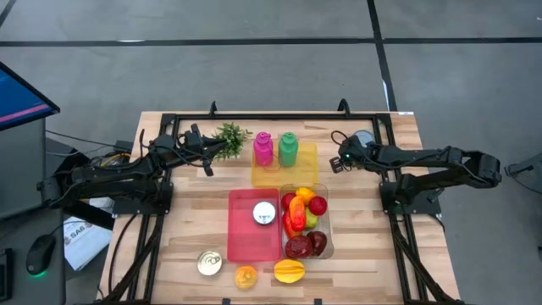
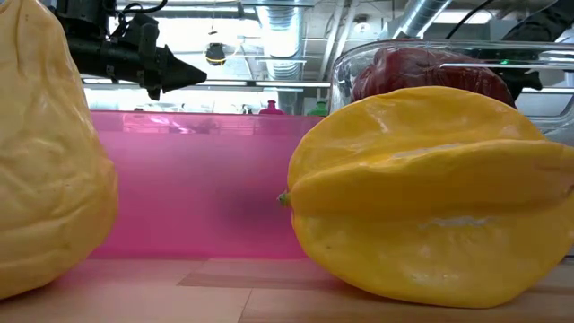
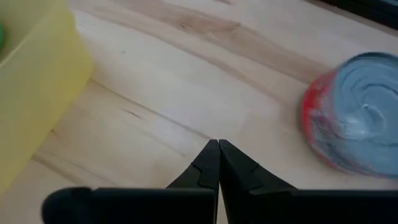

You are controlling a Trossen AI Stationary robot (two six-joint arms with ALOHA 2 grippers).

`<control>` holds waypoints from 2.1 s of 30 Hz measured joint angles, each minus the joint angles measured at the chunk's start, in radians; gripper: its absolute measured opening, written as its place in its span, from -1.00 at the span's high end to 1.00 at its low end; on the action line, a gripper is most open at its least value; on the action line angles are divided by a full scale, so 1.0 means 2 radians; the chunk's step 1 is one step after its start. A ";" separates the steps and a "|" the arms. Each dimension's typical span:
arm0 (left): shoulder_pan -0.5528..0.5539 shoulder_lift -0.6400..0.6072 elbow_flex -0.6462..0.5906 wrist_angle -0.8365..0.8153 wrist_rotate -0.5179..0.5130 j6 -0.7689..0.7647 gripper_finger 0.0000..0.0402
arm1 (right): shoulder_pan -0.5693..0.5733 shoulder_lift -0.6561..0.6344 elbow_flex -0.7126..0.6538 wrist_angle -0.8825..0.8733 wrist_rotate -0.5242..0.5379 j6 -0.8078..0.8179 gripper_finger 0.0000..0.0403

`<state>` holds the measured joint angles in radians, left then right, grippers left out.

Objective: Pick & Place Food Item
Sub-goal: Put the red tuna can into the red bin

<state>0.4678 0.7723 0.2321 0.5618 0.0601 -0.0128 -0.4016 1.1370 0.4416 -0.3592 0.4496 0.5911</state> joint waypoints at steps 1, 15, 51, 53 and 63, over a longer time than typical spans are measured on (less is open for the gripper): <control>0.000 0.000 0.000 0.000 0.000 0.000 0.83 | 0.002 0.000 0.000 0.000 0.000 0.000 1.00; 0.000 0.000 0.000 0.000 0.000 0.000 0.83 | 0.000 0.000 0.002 0.000 0.000 -0.038 1.00; 0.000 0.000 0.000 -0.001 0.000 0.000 0.83 | -0.176 0.000 0.064 -0.054 -0.004 -0.074 1.00; 0.000 0.000 0.000 -0.001 0.000 0.000 0.83 | -0.182 0.002 0.064 -0.054 -0.004 -0.074 1.00; 0.000 0.000 0.000 -0.001 0.000 0.000 0.83 | -0.194 0.061 0.063 -0.023 -0.004 -0.058 1.00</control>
<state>0.4677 0.7723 0.2321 0.5606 0.0601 -0.0128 -0.7887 1.2588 0.5678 -0.4042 0.4423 0.4744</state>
